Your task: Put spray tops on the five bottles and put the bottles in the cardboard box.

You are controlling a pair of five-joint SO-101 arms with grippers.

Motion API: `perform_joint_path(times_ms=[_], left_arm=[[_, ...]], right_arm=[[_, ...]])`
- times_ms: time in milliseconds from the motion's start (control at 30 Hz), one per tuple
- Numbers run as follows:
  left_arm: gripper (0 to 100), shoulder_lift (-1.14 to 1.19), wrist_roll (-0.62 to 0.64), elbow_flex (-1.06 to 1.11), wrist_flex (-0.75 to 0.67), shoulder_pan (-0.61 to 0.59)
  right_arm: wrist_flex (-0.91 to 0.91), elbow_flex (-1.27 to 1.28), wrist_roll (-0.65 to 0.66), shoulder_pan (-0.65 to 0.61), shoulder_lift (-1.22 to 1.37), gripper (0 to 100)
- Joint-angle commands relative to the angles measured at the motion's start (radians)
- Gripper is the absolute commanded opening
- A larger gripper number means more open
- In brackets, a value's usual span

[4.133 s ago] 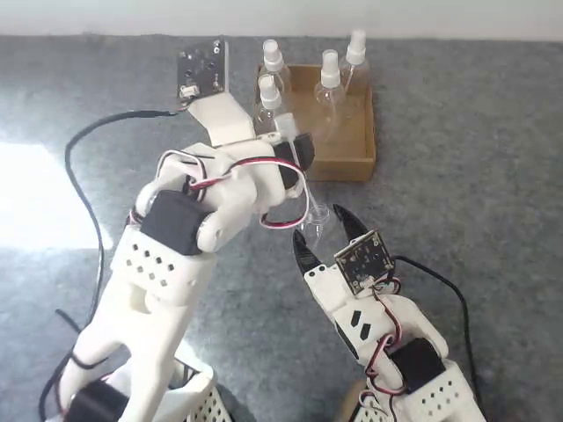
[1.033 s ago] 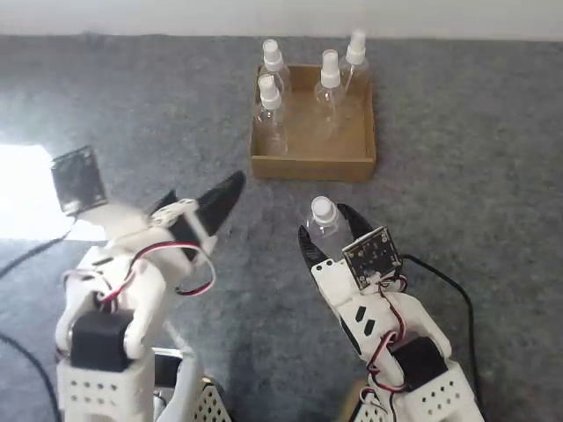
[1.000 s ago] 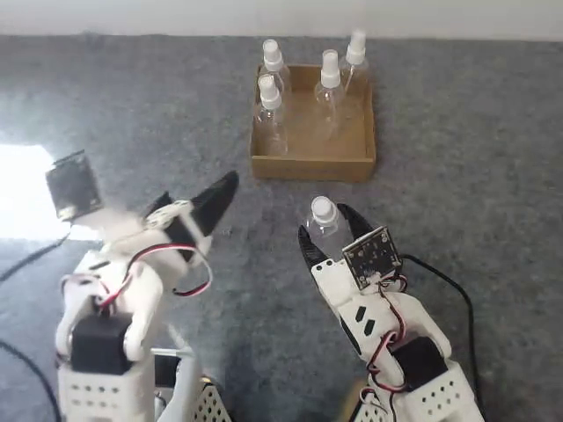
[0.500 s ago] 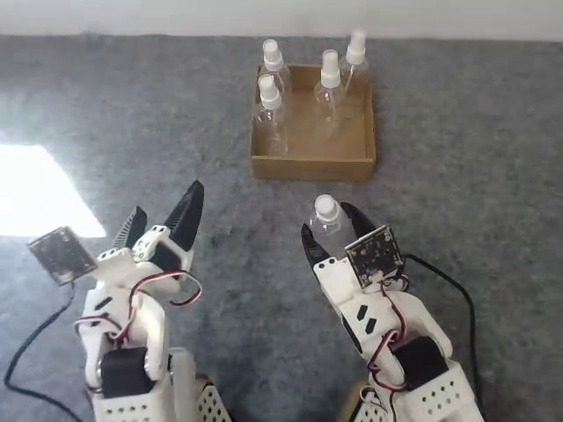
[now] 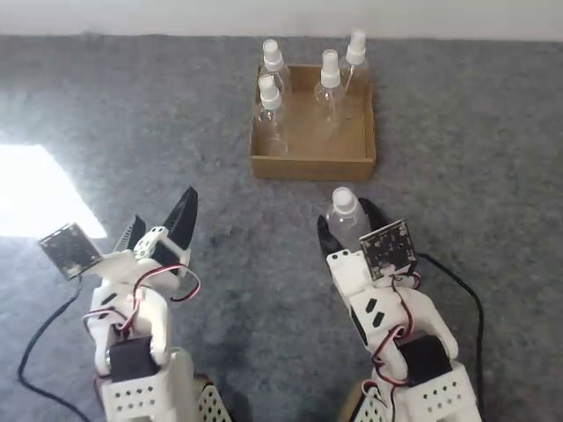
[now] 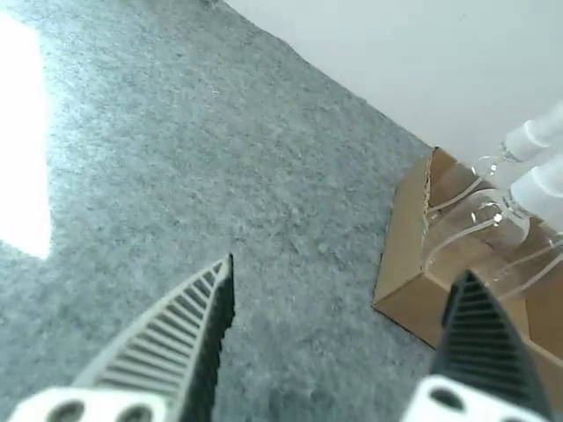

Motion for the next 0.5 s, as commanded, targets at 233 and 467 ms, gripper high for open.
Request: perform_joint_path(times_ms=[233, 467], left_arm=[[35, -0.02, -0.006, 0.016, -0.071, -0.006], [35, -0.018, -0.008, 0.027, -0.072, -0.005]], right_arm=[[-0.021, -0.256, 0.002, 0.096, -0.01, 9.1], [-0.148, -0.287, 0.005, 0.097, -0.005, 9.1]])
